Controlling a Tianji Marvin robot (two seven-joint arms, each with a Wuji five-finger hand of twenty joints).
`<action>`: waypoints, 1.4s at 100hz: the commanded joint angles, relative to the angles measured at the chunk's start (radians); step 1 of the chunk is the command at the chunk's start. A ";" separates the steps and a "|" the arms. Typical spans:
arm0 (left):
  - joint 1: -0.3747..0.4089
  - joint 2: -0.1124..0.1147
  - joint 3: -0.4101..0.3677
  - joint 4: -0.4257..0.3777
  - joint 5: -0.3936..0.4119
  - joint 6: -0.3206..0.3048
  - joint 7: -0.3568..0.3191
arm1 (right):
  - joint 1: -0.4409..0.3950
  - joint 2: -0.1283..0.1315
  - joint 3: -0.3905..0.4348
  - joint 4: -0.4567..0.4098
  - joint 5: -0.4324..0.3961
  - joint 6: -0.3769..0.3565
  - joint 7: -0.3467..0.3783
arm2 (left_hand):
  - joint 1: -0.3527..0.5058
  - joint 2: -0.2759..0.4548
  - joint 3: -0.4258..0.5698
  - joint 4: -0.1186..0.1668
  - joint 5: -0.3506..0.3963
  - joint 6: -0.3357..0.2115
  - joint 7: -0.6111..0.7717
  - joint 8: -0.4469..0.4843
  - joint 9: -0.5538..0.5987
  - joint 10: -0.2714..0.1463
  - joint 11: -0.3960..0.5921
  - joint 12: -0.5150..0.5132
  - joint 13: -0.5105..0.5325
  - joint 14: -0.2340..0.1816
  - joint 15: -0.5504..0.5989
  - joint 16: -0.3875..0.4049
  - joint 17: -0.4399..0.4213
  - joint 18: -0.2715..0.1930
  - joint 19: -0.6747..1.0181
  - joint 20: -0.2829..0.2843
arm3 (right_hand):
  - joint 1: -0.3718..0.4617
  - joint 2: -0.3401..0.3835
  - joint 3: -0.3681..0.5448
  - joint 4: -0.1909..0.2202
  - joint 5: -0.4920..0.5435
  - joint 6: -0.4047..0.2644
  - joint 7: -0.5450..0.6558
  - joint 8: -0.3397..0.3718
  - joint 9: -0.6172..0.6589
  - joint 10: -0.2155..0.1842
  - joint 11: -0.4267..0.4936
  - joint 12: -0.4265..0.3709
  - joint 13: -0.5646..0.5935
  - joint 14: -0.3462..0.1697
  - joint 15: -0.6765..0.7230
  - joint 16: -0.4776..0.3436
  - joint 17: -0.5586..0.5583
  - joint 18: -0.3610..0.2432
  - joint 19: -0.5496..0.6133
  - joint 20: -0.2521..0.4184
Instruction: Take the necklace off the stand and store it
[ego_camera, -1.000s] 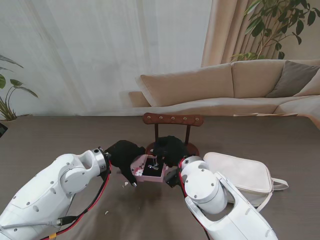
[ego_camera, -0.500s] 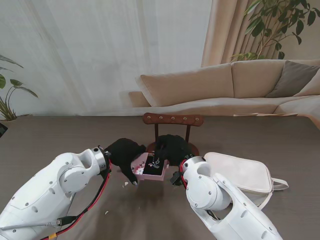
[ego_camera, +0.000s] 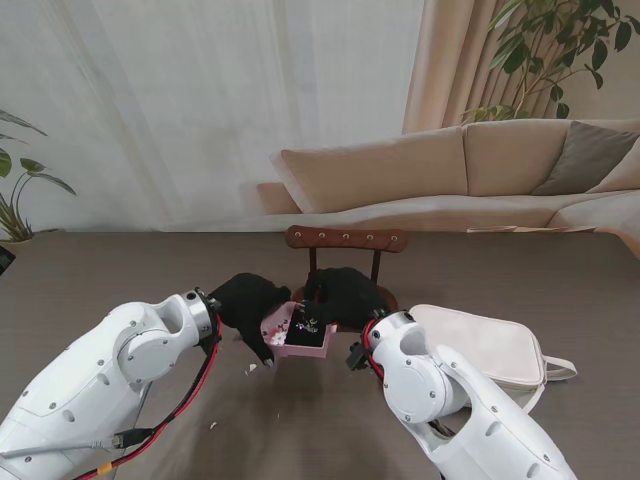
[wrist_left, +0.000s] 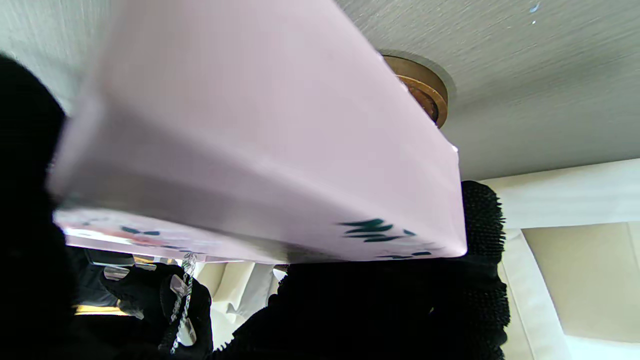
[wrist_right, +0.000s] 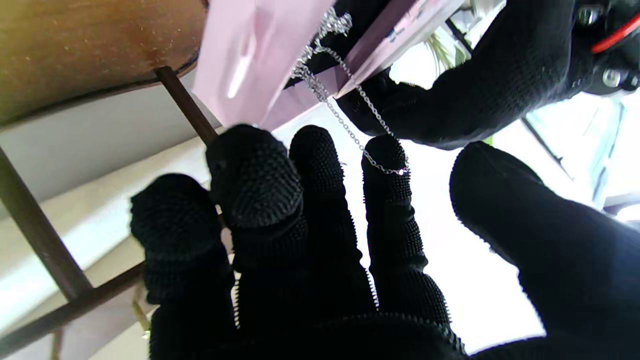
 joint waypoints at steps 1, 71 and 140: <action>-0.003 -0.004 -0.006 -0.011 -0.003 0.002 -0.023 | 0.002 0.010 -0.002 0.008 -0.004 -0.010 0.021 | 0.542 0.109 0.484 0.024 0.105 -0.219 0.735 0.034 0.134 -0.179 0.120 0.034 0.083 -0.068 0.429 0.111 0.039 -0.053 0.112 0.047 | -0.030 0.037 -0.018 0.031 -0.031 -0.041 -0.031 -0.034 -0.007 -0.028 -0.021 -0.020 0.024 -0.009 -0.008 -0.004 0.001 -0.032 -0.008 0.016; 0.006 -0.006 -0.025 -0.019 -0.003 0.021 -0.020 | 0.007 0.022 -0.008 0.058 -0.188 -0.150 -0.071 | 0.544 0.112 0.480 0.024 0.106 -0.219 0.734 0.034 0.134 -0.177 0.119 0.034 0.082 -0.068 0.430 0.109 0.039 -0.052 0.111 0.049 | 0.184 -0.139 0.099 -0.080 0.126 -0.242 0.134 -0.194 0.068 -0.100 -0.074 0.009 0.032 -0.110 -0.006 0.014 0.003 -0.093 -0.048 0.019; 0.004 -0.007 -0.026 -0.018 -0.013 0.026 -0.020 | 0.022 0.029 -0.008 0.071 -0.225 -0.196 -0.077 | 0.545 0.113 0.476 0.024 0.105 -0.219 0.733 0.034 0.133 -0.174 0.118 0.034 0.082 -0.066 0.431 0.107 0.038 -0.049 0.111 0.050 | -0.021 0.031 -0.034 -0.057 0.026 -0.210 -0.044 -0.177 -0.082 -0.080 -0.068 -0.039 0.019 -0.091 -0.182 -0.007 -0.097 -0.107 -0.098 0.042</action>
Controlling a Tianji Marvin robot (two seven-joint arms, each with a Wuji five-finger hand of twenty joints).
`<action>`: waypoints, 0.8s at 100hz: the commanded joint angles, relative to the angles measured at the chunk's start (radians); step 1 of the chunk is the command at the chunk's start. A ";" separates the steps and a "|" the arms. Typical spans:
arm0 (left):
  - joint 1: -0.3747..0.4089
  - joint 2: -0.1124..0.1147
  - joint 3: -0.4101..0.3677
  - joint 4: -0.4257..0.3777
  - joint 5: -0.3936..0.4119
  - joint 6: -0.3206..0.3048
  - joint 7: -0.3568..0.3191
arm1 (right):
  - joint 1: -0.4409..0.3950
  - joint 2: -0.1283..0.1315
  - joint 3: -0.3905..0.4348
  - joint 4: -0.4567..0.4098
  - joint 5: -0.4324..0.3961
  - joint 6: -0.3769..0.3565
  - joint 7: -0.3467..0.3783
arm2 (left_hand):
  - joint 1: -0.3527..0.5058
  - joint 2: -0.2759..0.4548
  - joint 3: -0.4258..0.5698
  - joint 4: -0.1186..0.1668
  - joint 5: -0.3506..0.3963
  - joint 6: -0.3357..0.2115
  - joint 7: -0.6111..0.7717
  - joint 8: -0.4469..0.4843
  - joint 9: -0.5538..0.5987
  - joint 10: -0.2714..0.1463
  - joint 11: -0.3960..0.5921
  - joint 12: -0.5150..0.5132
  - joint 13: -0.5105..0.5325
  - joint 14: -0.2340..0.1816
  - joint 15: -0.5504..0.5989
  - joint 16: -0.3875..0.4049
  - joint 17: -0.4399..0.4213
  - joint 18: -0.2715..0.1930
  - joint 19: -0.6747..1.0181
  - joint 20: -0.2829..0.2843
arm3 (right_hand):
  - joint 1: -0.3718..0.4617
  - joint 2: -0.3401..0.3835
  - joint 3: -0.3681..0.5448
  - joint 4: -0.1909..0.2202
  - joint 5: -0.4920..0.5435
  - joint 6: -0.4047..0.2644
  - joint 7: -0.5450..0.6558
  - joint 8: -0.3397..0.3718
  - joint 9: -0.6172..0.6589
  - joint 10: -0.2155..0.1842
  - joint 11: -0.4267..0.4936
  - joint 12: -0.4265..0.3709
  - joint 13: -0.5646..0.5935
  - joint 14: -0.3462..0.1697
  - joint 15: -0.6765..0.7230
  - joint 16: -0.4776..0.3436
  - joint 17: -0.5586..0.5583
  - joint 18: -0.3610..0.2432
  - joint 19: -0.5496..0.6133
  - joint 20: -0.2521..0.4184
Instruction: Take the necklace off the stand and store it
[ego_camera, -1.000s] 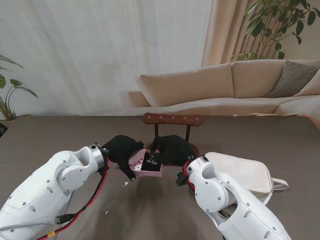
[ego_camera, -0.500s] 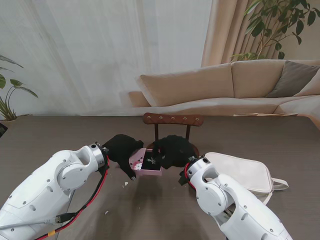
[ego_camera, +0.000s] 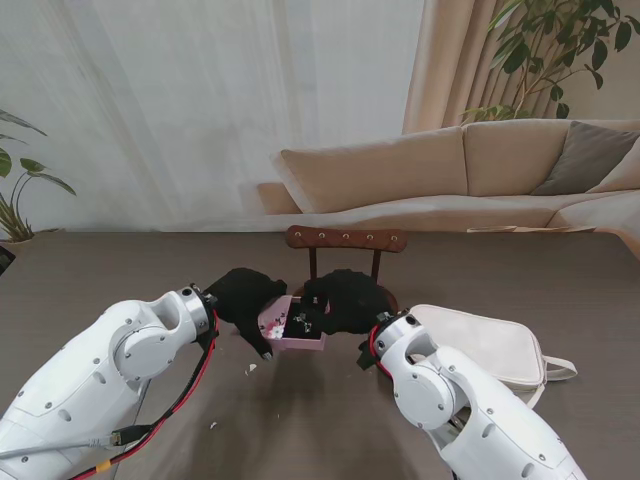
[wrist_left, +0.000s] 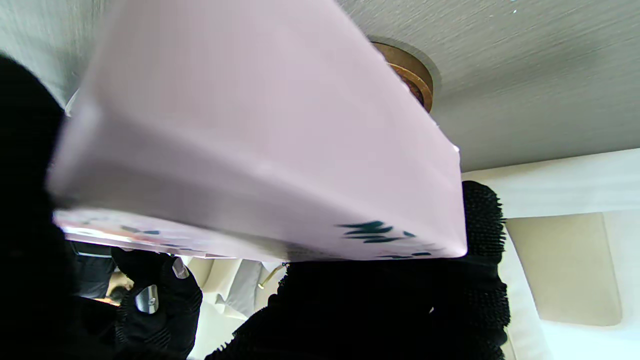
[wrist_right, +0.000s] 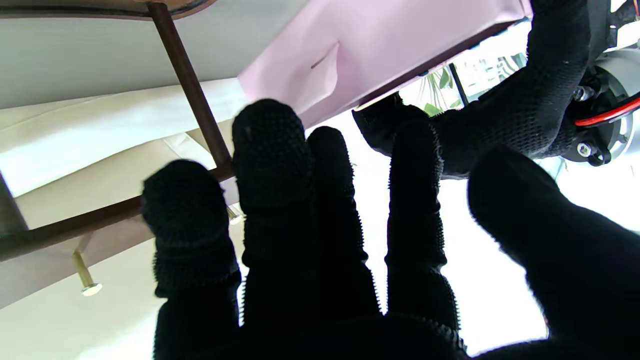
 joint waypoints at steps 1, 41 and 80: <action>-0.002 -0.006 -0.003 -0.006 -0.002 0.002 -0.018 | -0.001 0.001 0.004 -0.011 -0.021 0.005 0.020 | 0.546 0.113 0.476 0.024 0.105 -0.217 0.733 0.034 0.132 -0.172 0.118 0.034 0.082 -0.066 0.425 0.106 0.037 -0.051 0.109 0.039 | 0.010 -0.043 0.055 -0.017 -0.065 -0.008 -0.003 -0.018 -0.044 -0.008 -0.006 -0.013 0.017 -0.016 -0.009 -0.006 -0.109 -0.031 -0.013 0.028; 0.016 -0.005 -0.025 -0.030 -0.002 0.001 -0.026 | -0.031 0.012 0.106 -0.034 -0.034 0.047 0.053 | 0.547 0.114 0.476 0.025 0.106 -0.217 0.733 0.034 0.133 -0.173 0.118 0.033 0.082 -0.066 0.425 0.105 0.038 -0.051 0.109 0.040 | -0.064 0.006 0.027 0.161 -0.139 0.126 -0.078 0.146 -0.085 0.006 -0.002 -0.024 -0.019 0.008 -0.048 -0.015 -0.140 -0.021 -0.039 0.022; 0.009 -0.008 -0.023 -0.037 -0.028 0.003 -0.031 | -0.034 0.028 0.117 0.018 -0.037 0.046 0.120 | 0.547 0.113 0.474 0.024 0.106 -0.217 0.733 0.034 0.133 -0.173 0.117 0.033 0.081 -0.066 0.427 0.106 0.038 -0.050 0.109 0.041 | -0.073 -0.051 0.003 0.151 -0.222 0.182 -0.099 0.184 -0.165 0.011 0.004 -0.022 -0.080 0.011 -0.079 -0.022 -0.189 -0.024 -0.071 0.021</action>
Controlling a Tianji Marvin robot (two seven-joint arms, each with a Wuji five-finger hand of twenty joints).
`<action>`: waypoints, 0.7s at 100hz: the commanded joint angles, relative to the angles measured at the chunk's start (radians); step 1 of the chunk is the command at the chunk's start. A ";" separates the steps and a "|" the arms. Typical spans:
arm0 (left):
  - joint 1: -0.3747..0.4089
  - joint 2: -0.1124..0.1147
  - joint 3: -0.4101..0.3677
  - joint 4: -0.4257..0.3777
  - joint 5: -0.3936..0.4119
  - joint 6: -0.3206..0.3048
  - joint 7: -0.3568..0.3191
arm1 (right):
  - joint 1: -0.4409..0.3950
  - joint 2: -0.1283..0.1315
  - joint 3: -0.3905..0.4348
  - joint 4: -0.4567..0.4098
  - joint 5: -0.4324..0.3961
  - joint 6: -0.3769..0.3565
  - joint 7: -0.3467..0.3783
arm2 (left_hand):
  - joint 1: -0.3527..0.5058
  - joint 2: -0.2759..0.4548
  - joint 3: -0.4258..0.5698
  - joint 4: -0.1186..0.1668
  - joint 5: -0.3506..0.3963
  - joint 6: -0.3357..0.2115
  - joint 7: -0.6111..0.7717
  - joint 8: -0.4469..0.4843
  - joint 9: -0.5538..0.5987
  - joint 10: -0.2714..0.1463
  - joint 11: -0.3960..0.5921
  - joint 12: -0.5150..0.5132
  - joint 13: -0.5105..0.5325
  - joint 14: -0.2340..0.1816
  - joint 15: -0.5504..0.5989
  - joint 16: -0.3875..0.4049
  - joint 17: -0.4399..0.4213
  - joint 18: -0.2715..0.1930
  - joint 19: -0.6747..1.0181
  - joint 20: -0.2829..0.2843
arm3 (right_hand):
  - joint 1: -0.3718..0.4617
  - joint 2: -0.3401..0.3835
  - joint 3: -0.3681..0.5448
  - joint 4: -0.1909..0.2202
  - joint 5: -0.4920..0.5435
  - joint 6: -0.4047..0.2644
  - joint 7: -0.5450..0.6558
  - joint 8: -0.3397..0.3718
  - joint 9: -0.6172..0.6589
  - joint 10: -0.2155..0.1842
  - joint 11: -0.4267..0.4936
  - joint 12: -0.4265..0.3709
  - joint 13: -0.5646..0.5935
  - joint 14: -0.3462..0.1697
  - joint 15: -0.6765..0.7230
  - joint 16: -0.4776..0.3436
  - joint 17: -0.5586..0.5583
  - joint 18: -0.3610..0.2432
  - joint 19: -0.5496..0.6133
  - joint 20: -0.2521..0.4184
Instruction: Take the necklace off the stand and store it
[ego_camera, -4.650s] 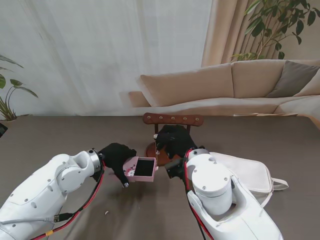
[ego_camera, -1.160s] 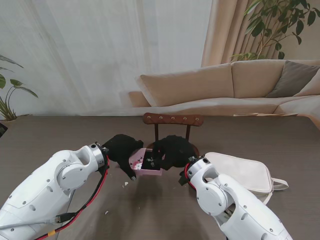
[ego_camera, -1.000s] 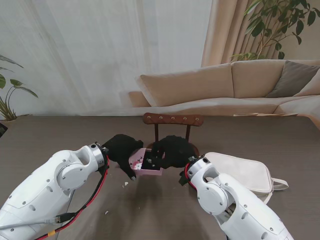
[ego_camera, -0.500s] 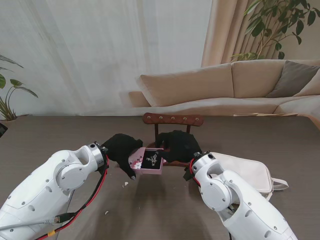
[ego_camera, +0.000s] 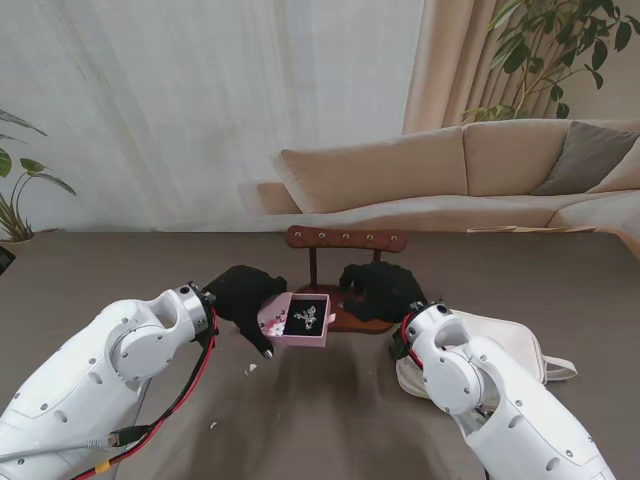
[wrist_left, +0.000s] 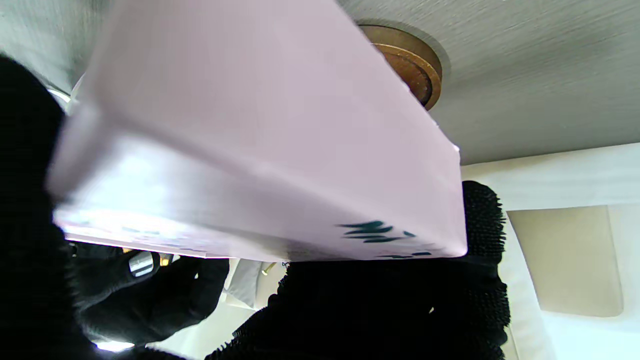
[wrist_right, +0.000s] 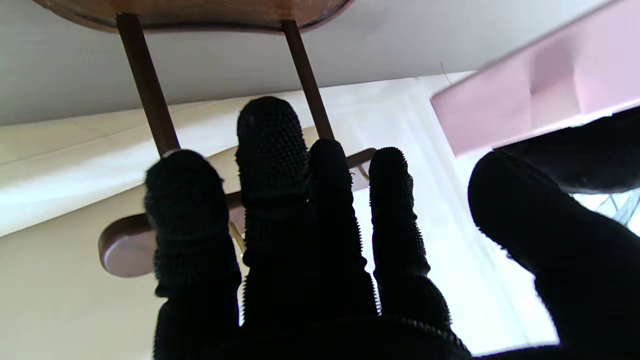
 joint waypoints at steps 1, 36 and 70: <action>-0.004 -0.007 -0.004 -0.013 -0.003 0.003 -0.020 | -0.006 0.000 -0.011 0.013 0.000 -0.003 0.017 | 0.547 0.113 0.474 0.025 0.106 -0.217 0.732 0.034 0.132 -0.171 0.117 0.033 0.081 -0.066 0.426 0.106 0.038 -0.051 0.109 0.040 | -0.031 -0.055 -0.017 0.023 -0.027 0.015 -0.009 0.026 -0.042 0.009 0.003 -0.004 -0.007 -0.001 -0.001 -0.006 -0.182 -0.021 0.006 0.021; -0.011 -0.011 0.004 -0.008 -0.017 0.008 -0.009 | -0.019 -0.008 -0.036 0.012 0.037 -0.022 -0.006 | 0.547 0.112 0.475 0.024 0.106 -0.217 0.732 0.035 0.134 -0.171 0.118 0.033 0.082 -0.067 0.428 0.106 0.041 -0.049 0.111 0.041 | -0.030 -0.083 -0.007 0.019 0.024 -0.002 0.034 0.059 -0.025 0.006 0.016 -0.007 0.006 -0.007 0.014 -0.003 -0.172 -0.021 0.008 0.026; -0.013 -0.018 0.011 -0.003 -0.033 0.010 0.013 | 0.000 -0.021 -0.082 0.025 0.079 0.002 -0.021 | 0.548 0.111 0.475 0.024 0.106 -0.217 0.732 0.035 0.134 -0.170 0.118 0.033 0.084 -0.067 0.431 0.106 0.041 -0.049 0.112 0.042 | -0.030 -0.073 -0.005 0.020 0.029 -0.001 0.029 0.070 -0.016 0.008 0.017 -0.009 0.015 -0.004 0.019 -0.005 -0.166 -0.020 0.009 0.027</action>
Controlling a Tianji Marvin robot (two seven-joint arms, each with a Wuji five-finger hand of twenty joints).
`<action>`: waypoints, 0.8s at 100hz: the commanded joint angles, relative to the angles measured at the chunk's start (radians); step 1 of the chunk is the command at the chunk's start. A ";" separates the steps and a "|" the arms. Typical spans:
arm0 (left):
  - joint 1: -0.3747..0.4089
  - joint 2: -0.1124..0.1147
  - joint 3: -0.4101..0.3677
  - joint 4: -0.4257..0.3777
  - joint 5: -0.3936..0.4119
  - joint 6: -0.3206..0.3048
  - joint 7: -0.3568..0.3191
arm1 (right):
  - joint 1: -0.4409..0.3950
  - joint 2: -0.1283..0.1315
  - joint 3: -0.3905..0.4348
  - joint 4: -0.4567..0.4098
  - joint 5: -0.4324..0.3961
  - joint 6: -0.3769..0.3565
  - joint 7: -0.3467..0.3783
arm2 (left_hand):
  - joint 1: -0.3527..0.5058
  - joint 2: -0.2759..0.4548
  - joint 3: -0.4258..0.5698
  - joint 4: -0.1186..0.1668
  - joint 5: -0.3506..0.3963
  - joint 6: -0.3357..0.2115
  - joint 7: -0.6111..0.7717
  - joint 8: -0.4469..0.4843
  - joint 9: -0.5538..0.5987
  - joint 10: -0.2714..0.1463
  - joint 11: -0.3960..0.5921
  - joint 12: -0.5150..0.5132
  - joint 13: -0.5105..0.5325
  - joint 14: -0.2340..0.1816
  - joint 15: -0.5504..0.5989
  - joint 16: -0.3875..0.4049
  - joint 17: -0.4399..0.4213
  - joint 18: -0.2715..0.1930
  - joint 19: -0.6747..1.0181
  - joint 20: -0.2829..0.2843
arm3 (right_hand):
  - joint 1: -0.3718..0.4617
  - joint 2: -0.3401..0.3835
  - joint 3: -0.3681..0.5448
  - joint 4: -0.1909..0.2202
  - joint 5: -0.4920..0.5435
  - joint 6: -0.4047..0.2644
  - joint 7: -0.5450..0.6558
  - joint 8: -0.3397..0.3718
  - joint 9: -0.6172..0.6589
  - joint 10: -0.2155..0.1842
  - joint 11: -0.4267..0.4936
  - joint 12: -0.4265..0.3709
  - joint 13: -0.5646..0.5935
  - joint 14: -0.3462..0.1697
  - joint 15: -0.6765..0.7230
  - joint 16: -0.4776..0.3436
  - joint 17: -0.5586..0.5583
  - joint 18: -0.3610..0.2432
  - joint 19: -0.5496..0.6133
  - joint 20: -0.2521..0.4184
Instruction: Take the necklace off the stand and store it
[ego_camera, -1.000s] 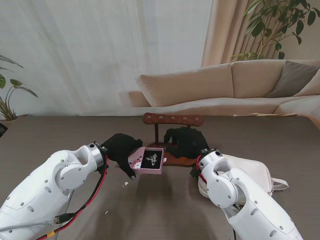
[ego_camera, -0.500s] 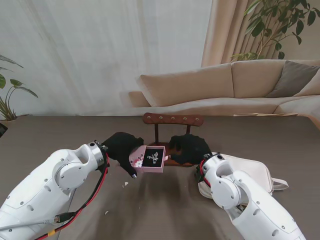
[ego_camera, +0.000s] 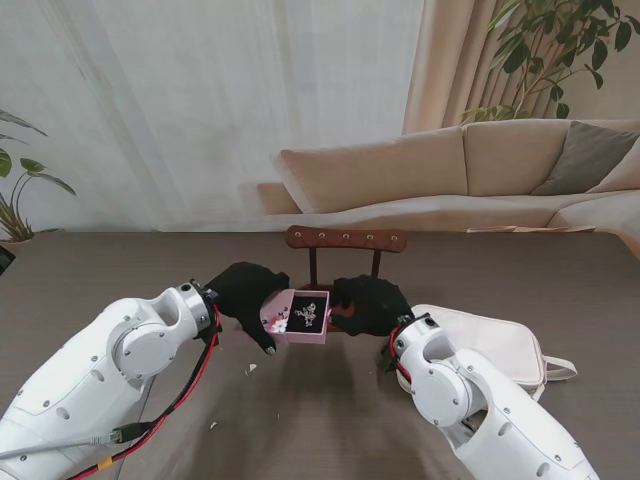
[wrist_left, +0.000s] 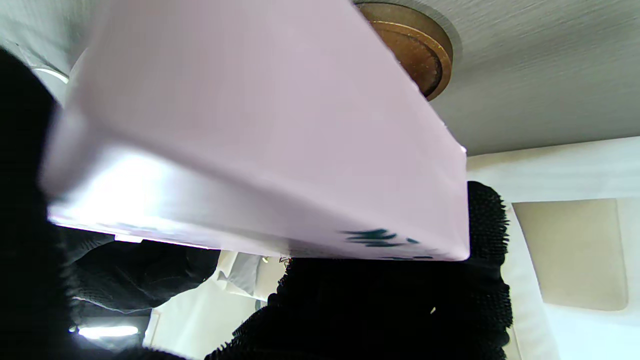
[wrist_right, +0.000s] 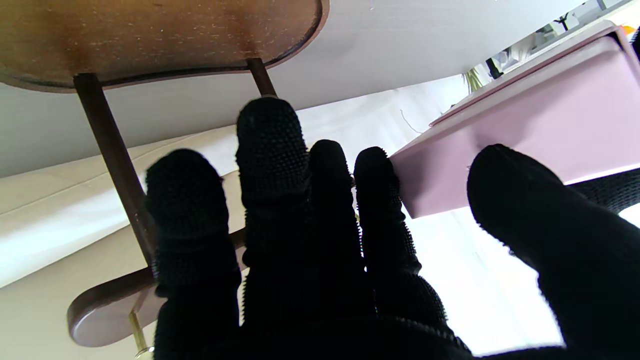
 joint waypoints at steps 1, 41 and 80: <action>0.000 -0.014 -0.001 -0.011 -0.010 0.003 -0.008 | 0.000 -0.014 -0.016 -0.002 0.005 -0.001 0.015 | 0.548 0.144 0.475 0.024 0.096 -0.209 0.708 0.036 0.117 -0.169 0.117 0.033 0.084 -0.076 0.396 0.106 0.041 -0.063 0.089 0.037 | -0.030 -0.020 -0.031 0.004 0.010 -0.093 -0.012 0.004 -0.005 0.008 0.019 -0.009 0.017 -0.004 0.016 -0.005 -0.165 -0.020 0.010 0.027; 0.008 -0.020 0.000 -0.013 -0.028 0.006 0.015 | 0.022 -0.035 -0.062 0.013 0.095 0.027 0.001 | 0.547 0.144 0.474 0.023 0.096 -0.208 0.708 0.036 0.118 -0.168 0.117 0.032 0.084 -0.075 0.399 0.105 0.042 -0.059 0.091 0.038 | -0.027 -0.008 -0.032 0.007 0.008 -0.090 -0.019 0.008 -0.006 0.011 0.018 -0.010 0.013 -0.002 0.015 -0.007 -0.167 -0.018 0.011 0.027; 0.029 -0.024 -0.015 -0.027 -0.043 0.017 0.025 | 0.064 -0.058 -0.114 0.063 0.185 0.006 -0.010 | 0.549 0.142 0.475 0.023 0.097 -0.208 0.708 0.036 0.119 -0.163 0.118 0.032 0.086 -0.074 0.403 0.104 0.043 -0.055 0.094 0.041 | -0.021 0.009 -0.028 0.010 0.001 -0.078 -0.019 0.011 -0.013 0.012 0.021 -0.009 0.009 0.002 0.016 -0.006 -0.177 -0.015 0.011 0.029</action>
